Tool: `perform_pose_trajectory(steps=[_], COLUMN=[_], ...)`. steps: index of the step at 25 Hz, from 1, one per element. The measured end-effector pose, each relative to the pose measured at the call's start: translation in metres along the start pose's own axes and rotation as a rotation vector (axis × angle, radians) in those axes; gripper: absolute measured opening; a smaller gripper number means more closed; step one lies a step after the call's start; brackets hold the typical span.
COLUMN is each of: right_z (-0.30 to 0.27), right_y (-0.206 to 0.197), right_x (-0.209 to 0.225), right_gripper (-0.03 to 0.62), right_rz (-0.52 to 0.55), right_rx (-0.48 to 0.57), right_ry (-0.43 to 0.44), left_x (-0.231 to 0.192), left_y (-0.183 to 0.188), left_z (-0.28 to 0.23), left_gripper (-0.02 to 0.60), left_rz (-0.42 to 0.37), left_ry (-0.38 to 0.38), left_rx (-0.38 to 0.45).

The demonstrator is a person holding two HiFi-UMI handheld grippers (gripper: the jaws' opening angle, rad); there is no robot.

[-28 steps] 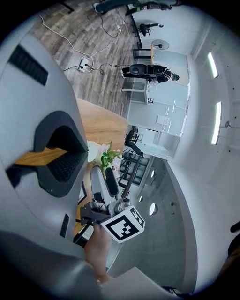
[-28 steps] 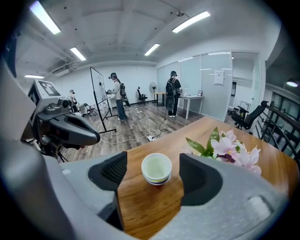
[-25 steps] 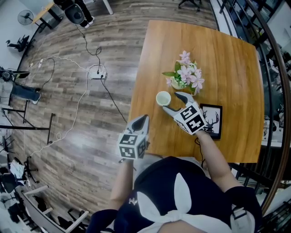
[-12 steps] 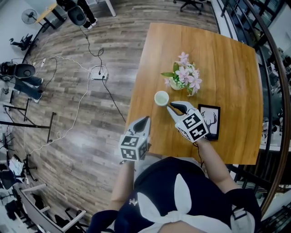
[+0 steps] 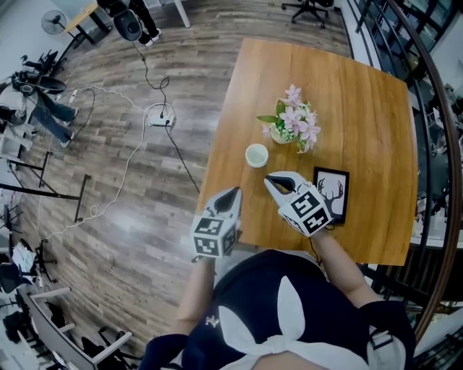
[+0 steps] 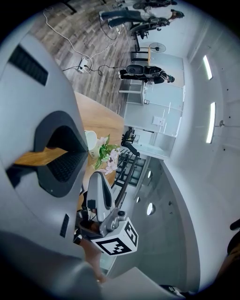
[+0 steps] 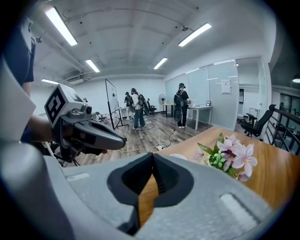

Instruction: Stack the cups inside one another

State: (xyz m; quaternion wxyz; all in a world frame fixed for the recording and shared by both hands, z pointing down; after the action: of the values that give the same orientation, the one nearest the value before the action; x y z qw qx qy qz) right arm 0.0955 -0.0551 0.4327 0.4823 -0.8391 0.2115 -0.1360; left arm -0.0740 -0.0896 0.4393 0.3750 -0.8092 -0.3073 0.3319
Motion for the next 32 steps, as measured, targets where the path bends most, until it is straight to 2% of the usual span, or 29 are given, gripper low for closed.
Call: perform_pose_trajectory(steps=[20, 32], right_z=[0.008, 0.003], right_y=[-0.014, -0.026], right_x=[-0.025, -0.031], right_gripper=[-0.002, -0.002], right_rz=[0.019, 0.022], right_rx=[-0.043, -0.079], right_ry=[0.073, 0.109], left_x=[0.022, 0.025], left_y=[-0.009, -0.022], left_z=[0.008, 0.013], left_gripper=[0.017, 0.017], left_rz=[0.017, 0.027], left_ry=[0.007, 0.014], left_rx=[0.014, -0.014])
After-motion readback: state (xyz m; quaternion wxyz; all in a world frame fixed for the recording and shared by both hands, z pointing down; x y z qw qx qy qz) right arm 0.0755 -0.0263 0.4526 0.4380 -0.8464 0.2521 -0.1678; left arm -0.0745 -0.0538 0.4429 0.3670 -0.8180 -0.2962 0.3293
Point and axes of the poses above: the fingertips, and each gripper's own axes: z backward along the fingers, x to its right, y out of its top, the point moved 8 cm from there along z, backward along the fingers, and after that the axes turned 2 degrees about z, right-handed, at the moved point
